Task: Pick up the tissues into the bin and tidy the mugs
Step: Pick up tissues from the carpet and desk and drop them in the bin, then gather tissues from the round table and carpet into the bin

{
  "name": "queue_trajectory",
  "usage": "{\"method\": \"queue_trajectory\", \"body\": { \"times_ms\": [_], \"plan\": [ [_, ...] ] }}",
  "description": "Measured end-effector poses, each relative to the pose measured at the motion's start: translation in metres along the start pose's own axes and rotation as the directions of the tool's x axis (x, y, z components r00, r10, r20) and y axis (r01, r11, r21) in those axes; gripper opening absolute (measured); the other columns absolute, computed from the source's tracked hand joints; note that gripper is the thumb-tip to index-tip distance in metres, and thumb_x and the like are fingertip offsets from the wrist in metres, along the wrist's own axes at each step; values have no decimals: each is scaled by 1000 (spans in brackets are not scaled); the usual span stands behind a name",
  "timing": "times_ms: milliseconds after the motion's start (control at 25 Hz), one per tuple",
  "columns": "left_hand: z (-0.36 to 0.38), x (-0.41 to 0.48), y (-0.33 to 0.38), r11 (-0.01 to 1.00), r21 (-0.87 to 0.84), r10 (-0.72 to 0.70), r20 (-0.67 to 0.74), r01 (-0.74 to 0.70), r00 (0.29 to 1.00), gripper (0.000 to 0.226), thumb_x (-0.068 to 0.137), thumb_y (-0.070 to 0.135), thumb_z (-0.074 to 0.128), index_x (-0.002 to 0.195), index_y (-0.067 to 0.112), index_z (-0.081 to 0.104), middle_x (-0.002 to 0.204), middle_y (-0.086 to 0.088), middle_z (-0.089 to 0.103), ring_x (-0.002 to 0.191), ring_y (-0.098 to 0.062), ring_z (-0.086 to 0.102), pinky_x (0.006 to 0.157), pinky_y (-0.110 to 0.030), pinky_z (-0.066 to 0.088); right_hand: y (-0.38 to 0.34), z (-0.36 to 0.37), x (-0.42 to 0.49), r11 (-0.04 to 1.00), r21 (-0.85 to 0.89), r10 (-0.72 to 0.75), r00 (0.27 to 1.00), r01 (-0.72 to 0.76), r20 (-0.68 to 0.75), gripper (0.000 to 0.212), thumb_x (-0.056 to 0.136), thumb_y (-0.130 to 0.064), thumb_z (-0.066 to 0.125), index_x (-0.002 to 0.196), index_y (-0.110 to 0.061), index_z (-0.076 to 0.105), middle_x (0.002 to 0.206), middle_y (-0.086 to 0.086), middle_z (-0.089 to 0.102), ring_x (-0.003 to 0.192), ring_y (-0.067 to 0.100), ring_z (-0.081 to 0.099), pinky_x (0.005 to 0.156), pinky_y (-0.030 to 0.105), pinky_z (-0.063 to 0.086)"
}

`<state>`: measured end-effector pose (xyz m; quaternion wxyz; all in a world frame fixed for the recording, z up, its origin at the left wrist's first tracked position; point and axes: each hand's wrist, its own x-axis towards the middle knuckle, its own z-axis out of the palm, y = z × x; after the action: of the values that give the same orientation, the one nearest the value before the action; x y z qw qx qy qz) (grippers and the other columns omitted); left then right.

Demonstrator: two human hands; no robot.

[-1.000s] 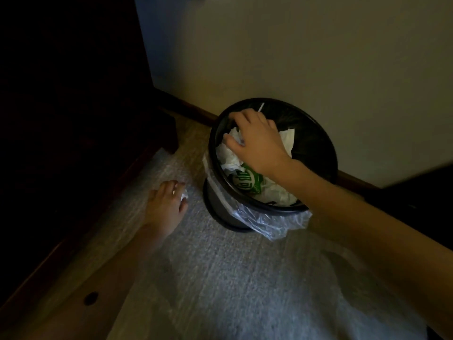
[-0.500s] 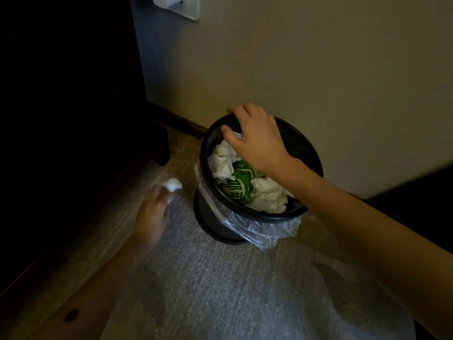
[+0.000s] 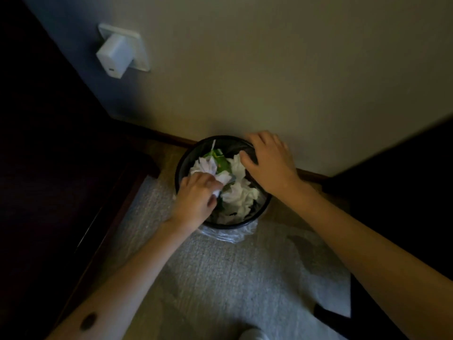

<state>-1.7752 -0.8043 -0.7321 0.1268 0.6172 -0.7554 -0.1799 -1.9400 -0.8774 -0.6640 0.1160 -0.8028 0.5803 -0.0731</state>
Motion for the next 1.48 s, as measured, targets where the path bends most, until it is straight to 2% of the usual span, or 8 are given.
{"method": "queue_trajectory", "body": {
  "times_ms": [200, 360, 560, 760, 960, 1120, 1280, 1480],
  "plan": [
    [-57, 0, 45, 999, 32, -40, 62, 38, 997, 35, 82, 17, 61, 116, 16, 57, 119, -12, 58, 118, -32, 48, 90, -46, 40, 10, -63, -22, 995, 15, 94, 994, -95, 51, 43, 94, -37, 41, 130, -13, 45, 127, 12, 51, 118, 29, 44, 94, 40, 34],
    [-161, -5, 107, 1000, 24, -17, 48, 16, 999, 31, 83, 18, 58, 114, 16, 58, 117, -9, 58, 116, -29, 49, 90, -42, 39, -4, -167, -41, 988, 56, 139, 989, -142, 47, 41, 93, -36, 41, 127, -13, 46, 127, 11, 52, 117, 28, 44, 94, 40, 34],
    [-322, 4, 224, 987, 6, 162, -58, -162, 985, 27, 86, 20, 54, 112, 15, 56, 110, -6, 59, 108, -27, 52, 88, -40, 41, -33, -349, -79, 978, 70, 201, 977, -196, -66, 41, 93, -34, 43, 128, -14, 46, 127, 10, 53, 119, 28, 46, 100, 43, 36],
    [-439, -12, 349, 900, -69, 419, -141, -431, 897, 26, 88, 22, 52, 113, 15, 56, 113, -6, 59, 108, -24, 51, 89, -37, 42, -56, -497, -180, 945, 37, 324, 916, -325, -234, 42, 93, -36, 43, 129, -15, 45, 131, 7, 51, 123, 26, 45, 103, 41, 34],
    [-496, -49, 498, 685, -108, 685, -240, -720, 688, 21, 84, 15, 58, 105, 12, 60, 104, -10, 63, 100, -29, 56, 84, -36, 43, -49, -617, -334, 826, 81, 525, 709, -557, -471, 44, 93, -40, 44, 132, -20, 44, 133, 3, 50, 125, 22, 44, 104, 39, 33],
    [-490, -111, 631, 449, -170, 850, -222, -877, 478, 20, 84, 16, 55, 103, 11, 60, 102, -8, 65, 99, -29, 57, 84, -43, 45, -35, -677, -478, 627, 82, 665, 477, -775, -574, 43, 91, -39, 46, 129, -18, 46, 130, 4, 52, 121, 25, 45, 99, 39, 33],
    [-449, -194, 759, 225, -234, 945, -183, -946, 270, 25, 82, 20, 51, 103, 12, 61, 99, -8, 66, 94, -30, 57, 79, -42, 45, -11, -699, -629, 410, 170, 750, 225, -896, -622, 40, 91, -37, 46, 126, -18, 48, 127, 6, 54, 119, 27, 46, 99, 40, 34],
    [-364, -314, 900, 68, -379, 991, -83, -923, 107, 22, 83, 14, 55, 104, 10, 61, 102, -10, 65, 100, -30, 55, 84, -42, 41, 18, -685, -826, 104, 239, 829, -49, -966, -557, 39, 92, -35, 46, 126, -16, 48, 127, 8, 53, 119, 30, 45, 97, 40, 33]
  ]
}}
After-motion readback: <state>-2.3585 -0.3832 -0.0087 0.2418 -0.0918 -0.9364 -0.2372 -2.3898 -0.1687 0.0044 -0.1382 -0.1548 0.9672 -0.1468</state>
